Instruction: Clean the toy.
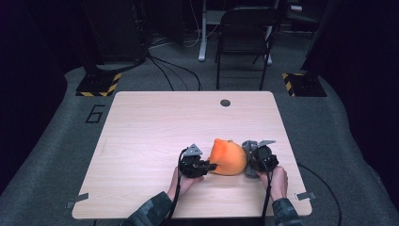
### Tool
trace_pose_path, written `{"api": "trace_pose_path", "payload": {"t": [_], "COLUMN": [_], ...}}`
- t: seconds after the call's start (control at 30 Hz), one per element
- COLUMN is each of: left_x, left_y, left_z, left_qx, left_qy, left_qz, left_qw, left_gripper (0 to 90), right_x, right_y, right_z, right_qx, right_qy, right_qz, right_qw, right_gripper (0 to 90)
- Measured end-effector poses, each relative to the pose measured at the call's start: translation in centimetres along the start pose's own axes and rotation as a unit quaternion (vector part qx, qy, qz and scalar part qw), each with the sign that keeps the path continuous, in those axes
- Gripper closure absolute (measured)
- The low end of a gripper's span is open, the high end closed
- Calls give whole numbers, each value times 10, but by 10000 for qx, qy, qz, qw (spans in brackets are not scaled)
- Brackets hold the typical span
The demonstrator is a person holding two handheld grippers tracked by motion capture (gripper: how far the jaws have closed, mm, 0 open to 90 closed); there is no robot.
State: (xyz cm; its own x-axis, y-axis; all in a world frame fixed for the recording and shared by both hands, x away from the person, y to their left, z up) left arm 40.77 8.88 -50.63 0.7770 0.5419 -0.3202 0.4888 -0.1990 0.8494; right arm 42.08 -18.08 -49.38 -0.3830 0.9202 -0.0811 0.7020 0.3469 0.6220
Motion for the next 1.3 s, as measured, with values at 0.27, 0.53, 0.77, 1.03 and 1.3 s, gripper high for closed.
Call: {"api": "trace_pose_path", "payload": {"t": [0.27, 0.53, 0.77, 1.03, 1.3], "left_x": [-1, -3, -4, -3, -3], "left_y": [0, 0, 0, 1, 0], "left_z": [0, 1, 2, 2, 2], "left_qx": [13, 36, 52, 71, 50], "left_qy": [67, 102, 97, 97, 68], "left_qz": [65, 123, 168, 191, 197], "left_qw": [10000, 9999, 9998, 9997, 9998], "left_gripper": [771, 771, 769, 768, 767], "right_x": [-12, 54, 69, 39, 14], "right_y": [17, 46, 41, 30, 18], "right_z": [-45, -89, -70, -59, -38], "right_qx": [-607, -1423, -1193, -914, -574], "right_qy": [101, 634, 432, 262, 66], "right_qz": [352, -501, -844, -426, -136], "right_qw": [9975, 9865, 9883, 9946, 9982], "right_gripper": [717, 716, 712, 711, 712]}}
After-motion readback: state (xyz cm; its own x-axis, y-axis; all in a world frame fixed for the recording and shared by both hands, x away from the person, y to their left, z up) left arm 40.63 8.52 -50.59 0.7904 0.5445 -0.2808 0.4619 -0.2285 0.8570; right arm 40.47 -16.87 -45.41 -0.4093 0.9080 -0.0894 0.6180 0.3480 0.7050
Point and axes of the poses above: each handheld gripper's, and its own axes: z roughly forward along the jaws, y roughly out of its top, x roughly to its left, the point moved 1 cm from there along z, roughly forward along the jaws, and after that the axes turned 5 degrees about -x, right-handed, at the moved point
